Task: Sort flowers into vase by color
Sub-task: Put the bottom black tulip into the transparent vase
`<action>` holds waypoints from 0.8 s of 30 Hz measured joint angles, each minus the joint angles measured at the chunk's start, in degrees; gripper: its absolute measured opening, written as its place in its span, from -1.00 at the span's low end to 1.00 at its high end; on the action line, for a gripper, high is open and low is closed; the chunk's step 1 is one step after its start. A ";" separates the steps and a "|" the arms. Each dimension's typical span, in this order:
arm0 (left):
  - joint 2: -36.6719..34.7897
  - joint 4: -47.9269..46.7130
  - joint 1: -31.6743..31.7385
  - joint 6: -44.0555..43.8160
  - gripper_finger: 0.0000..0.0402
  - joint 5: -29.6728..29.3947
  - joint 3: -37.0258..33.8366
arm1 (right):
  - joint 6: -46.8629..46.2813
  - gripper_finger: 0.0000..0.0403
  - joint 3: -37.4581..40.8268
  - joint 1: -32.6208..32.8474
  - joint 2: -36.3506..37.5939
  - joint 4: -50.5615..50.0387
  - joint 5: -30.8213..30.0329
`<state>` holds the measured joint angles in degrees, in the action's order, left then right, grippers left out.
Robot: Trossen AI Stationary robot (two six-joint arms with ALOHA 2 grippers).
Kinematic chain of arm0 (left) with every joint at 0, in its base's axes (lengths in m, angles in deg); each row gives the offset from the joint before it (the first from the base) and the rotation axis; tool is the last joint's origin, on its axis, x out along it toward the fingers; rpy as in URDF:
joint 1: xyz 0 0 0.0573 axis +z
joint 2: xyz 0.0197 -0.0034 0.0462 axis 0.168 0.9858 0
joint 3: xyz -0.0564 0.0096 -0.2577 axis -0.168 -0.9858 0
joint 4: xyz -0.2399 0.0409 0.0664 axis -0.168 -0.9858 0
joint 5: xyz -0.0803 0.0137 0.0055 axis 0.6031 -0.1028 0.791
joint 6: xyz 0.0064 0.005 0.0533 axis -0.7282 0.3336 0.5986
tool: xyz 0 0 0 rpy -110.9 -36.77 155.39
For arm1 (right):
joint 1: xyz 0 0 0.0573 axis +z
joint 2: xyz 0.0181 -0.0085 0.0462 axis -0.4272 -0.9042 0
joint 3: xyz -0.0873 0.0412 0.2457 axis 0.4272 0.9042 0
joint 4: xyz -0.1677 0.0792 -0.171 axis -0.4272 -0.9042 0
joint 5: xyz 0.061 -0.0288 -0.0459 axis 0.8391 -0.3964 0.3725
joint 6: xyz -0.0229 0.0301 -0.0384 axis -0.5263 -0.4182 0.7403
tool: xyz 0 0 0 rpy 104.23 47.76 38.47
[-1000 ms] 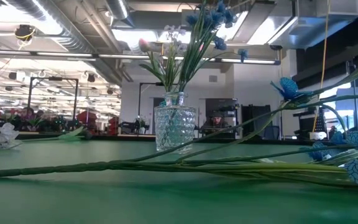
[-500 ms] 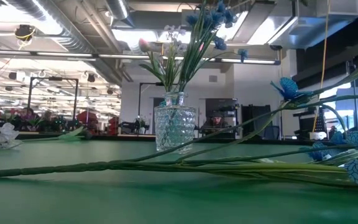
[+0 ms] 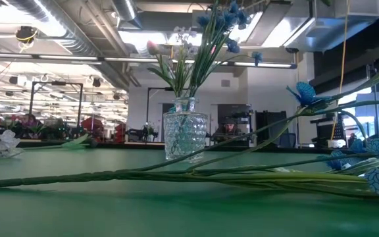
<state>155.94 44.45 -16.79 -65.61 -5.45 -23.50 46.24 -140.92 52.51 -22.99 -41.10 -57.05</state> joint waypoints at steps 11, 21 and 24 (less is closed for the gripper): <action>0.39 1.47 0.69 0.48 -0.20 0.21 0.00 | 0.00 -0.98 0.00 0.00 0.00 -0.17 -0.11; 2.99 2.41 1.64 -0.30 -0.94 -3.24 0.00 | -0.02 -0.97 -0.05 0.00 0.00 -2.93 -3.80; 2.62 1.93 1.14 -0.24 -0.97 -4.08 0.00 | 0.48 -0.92 -0.09 0.00 0.00 -3.18 -3.99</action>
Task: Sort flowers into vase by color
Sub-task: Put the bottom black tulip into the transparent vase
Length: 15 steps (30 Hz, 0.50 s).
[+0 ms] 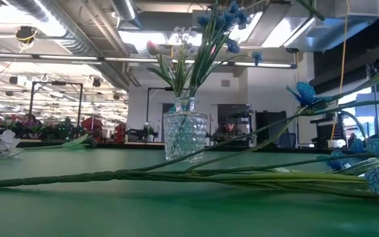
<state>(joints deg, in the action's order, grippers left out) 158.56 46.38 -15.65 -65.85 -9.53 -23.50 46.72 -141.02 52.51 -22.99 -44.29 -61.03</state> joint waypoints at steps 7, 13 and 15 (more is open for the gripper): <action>-4.15 -7.68 -2.74 1.70 -0.98 -11.03 0.00 | 3.00 -0.55 0.01 0.68 2.46 -2.71 0.07; -7.47 -13.64 -4.61 1.77 -0.99 -15.50 0.00 | 2.99 -0.08 0.01 0.57 6.27 -6.84 0.55; -8.92 -17.38 -5.37 1.85 -0.99 -19.19 0.00 | 2.96 0.04 0.01 0.92 8.34 -9.29 0.49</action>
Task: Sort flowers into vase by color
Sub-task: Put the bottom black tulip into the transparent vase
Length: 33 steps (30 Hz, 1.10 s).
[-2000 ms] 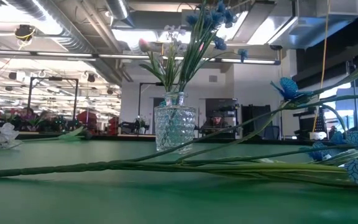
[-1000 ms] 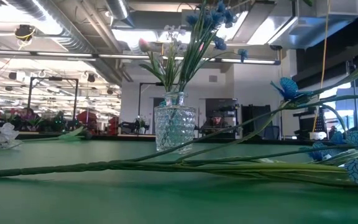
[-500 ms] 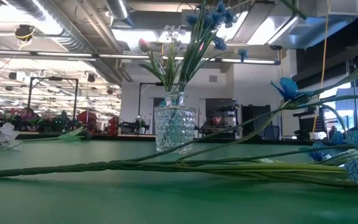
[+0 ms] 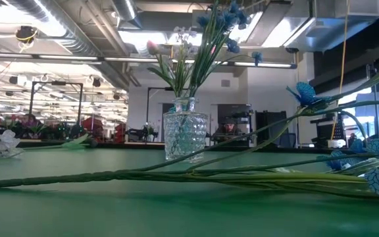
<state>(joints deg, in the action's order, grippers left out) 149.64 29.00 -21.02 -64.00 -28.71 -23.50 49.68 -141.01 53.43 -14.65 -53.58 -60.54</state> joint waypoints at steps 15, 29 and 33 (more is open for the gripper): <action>-7.12 -13.71 5.46 -1.41 -1.00 -9.60 0.11 | 1.33 0.07 0.00 9.80 9.91 -13.84 -20.23; -6.88 -36.61 8.85 -11.99 -1.00 -4.42 10.82 | 1.06 0.02 0.02 12.35 9.89 -17.18 -24.59; -5.87 -36.45 10.41 -12.02 -1.00 -2.68 10.82 | 0.99 0.02 0.02 12.35 9.89 -17.18 -24.57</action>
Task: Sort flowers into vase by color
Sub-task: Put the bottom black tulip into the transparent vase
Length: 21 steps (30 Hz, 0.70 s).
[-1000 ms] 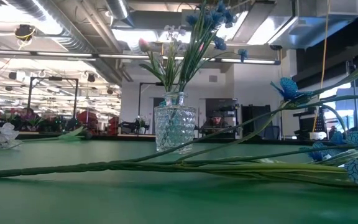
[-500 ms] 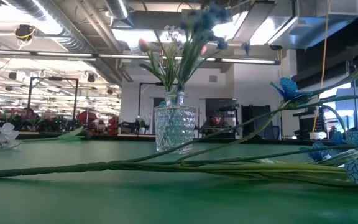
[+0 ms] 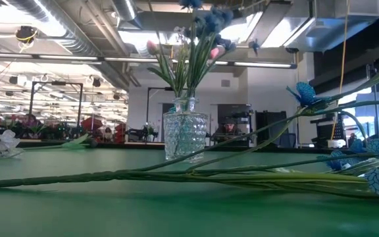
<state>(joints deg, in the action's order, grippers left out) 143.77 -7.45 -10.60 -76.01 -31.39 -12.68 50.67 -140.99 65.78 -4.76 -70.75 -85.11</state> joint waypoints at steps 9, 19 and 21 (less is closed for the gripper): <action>7.27 0.28 5.28 -1.92 -1.00 8.82 0.02 | -0.12 0.02 0.02 0.00 -0.02 -0.47 0.00; 10.24 -0.32 6.43 -2.00 -0.63 10.54 0.02 | -2.62 0.02 0.04 0.00 -0.02 -3.52 0.02; 10.23 -1.39 5.97 -2.42 -0.52 11.21 0.02 | -2.62 0.02 0.04 0.00 -0.02 -3.50 0.02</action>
<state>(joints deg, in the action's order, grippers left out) 154.00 -8.84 -4.63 -78.43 -20.19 -12.66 48.05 -140.94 65.78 -4.78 -74.25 -85.09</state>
